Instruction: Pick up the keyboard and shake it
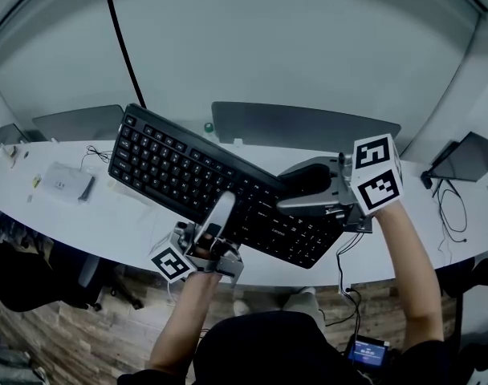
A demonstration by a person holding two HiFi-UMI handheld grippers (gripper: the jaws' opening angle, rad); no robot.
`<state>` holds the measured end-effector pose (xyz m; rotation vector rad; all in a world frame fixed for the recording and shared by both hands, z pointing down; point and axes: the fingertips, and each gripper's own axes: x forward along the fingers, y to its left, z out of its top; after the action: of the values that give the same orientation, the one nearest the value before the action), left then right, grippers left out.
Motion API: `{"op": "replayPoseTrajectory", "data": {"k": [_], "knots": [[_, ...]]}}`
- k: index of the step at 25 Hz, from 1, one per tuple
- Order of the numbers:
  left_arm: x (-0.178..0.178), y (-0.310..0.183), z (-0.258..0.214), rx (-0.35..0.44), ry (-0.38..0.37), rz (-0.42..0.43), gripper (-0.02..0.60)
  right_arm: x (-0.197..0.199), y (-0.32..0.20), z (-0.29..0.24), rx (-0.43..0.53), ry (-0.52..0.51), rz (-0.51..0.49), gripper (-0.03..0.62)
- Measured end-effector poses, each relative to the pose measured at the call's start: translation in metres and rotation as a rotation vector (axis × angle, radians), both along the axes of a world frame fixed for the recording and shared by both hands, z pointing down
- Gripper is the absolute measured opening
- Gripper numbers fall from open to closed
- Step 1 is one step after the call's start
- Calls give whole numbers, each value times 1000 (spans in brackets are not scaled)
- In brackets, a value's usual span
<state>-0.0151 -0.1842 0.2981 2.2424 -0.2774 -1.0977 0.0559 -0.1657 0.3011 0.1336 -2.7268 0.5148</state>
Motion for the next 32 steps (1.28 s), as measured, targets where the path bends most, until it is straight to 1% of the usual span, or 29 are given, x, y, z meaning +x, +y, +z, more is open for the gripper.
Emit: {"op": "replayPoseTrajectory", "data": {"k": [3,6,9,13,15,16,19,25,27,32], "knots": [[0,22,3,18,-17,6,92,-6,25,10,-18,18,-27,199],[-2,25,5,28,-18,16,92,-9,28,16,-64,31,-42,199],[1,22,2,46,-26,29,92,-13,32,28,-94,84,-83,199],[3,18,0,54,-36,41,92,-18,34,43,-92,159,-116,195],[4,17,0,55,-37,46,92,-19,36,47,-94,176,-129,167],[4,16,1,55,-37,49,92,-20,36,48,-95,180,-136,146],[5,16,2,56,-34,59,92,-23,37,51,-98,188,-152,117],[5,15,4,56,-42,61,92,-23,36,54,-106,203,-165,109],[5,15,4,58,-43,61,92,-23,35,55,-104,210,-157,95],[5,14,4,73,-38,63,94,-23,32,55,-67,216,-138,87]]}}
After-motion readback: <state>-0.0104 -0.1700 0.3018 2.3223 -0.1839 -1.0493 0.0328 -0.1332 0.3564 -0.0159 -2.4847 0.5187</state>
